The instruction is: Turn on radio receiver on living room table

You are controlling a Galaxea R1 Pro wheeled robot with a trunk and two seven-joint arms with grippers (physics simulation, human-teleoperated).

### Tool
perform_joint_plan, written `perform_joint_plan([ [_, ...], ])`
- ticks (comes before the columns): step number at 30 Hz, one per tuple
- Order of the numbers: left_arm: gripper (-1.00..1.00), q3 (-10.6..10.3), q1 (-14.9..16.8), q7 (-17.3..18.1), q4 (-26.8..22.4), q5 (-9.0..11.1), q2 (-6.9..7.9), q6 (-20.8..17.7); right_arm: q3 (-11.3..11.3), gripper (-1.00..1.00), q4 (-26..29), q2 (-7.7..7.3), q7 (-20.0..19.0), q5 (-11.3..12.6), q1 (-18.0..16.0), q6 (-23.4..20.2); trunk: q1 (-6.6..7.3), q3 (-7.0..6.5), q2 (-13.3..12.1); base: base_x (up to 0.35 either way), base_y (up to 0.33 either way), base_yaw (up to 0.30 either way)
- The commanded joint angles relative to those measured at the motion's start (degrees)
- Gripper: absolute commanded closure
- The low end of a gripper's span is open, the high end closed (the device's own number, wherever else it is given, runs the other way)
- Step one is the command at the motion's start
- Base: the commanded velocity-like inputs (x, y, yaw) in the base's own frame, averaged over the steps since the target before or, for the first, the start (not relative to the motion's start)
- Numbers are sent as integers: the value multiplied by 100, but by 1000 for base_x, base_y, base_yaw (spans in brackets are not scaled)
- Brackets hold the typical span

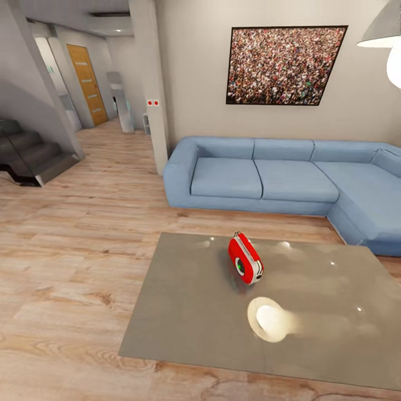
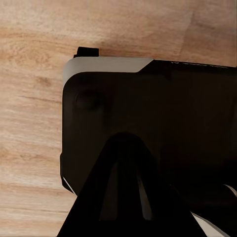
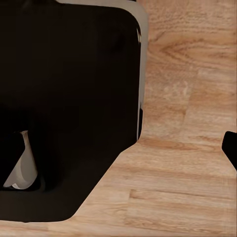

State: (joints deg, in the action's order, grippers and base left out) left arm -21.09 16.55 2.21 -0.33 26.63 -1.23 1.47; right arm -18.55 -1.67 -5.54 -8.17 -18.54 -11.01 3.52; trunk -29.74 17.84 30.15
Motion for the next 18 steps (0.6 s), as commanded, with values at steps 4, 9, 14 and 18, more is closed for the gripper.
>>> perform_joint_plan([
  [4, 100, 0, -1, 0, -1, 0, 0, -3, 0, -100, 0, 0, 0, 0, 0, 0, 0, -36, 0, 0, 0, 0],
  [9, 100, 0, 0, 0, -2, 0, 0, -4, 0, -100, 0, 0, 0, 0, 2, 0, 0, -81, 0, 0, 0, 0],
  [14, 100, 0, 1, 1, 0, 0, 0, -3, 0, -100, 0, 0, 0, 0, 0, 0, 0, -126, 0, 0, 0, 0],
  [18, 100, 0, 3, 0, 0, 0, 0, 0, 0, -100, 0, 0, 0, 0, -1, 0, 0, -162, 0, 0, 0, 0],
])
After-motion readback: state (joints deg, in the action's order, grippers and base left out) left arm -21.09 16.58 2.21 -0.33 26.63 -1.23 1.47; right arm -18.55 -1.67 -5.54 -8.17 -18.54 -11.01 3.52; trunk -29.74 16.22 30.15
